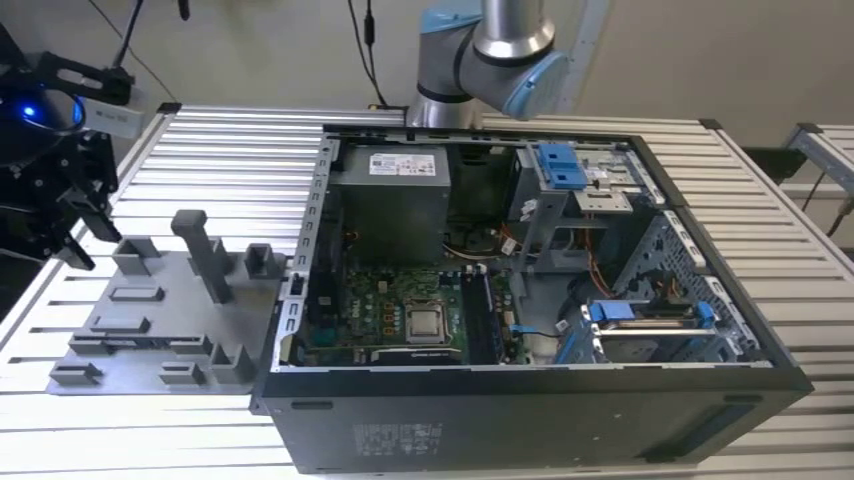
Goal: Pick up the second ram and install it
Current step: 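Pick up the second ram and move it above second insertion slot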
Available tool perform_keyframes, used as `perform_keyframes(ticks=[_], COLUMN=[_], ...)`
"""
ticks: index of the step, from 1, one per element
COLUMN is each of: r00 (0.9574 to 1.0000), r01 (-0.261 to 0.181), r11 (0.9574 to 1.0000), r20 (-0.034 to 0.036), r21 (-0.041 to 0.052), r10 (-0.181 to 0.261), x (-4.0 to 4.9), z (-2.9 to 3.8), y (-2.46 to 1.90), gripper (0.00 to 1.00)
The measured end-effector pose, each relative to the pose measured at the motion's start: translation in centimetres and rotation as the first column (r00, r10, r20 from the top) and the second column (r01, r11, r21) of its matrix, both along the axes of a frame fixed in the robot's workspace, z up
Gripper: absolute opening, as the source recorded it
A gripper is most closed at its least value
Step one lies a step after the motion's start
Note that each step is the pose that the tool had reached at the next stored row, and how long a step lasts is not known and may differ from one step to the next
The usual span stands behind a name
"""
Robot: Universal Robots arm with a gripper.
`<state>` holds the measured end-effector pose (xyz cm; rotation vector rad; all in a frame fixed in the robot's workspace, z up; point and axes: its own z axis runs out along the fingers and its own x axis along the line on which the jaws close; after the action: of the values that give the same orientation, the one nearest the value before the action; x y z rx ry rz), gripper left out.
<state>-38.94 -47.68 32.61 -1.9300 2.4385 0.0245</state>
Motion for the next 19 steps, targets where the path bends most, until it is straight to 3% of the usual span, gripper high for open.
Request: perform_keyframes(ticks=[19], r00=[1.0], r01=[0.0], r11=[1.0], r20=[0.0001], r21=[-0.0003], r10=[0.0], x=[0.0], z=[-0.72], y=[0.0], gripper=[0.42])
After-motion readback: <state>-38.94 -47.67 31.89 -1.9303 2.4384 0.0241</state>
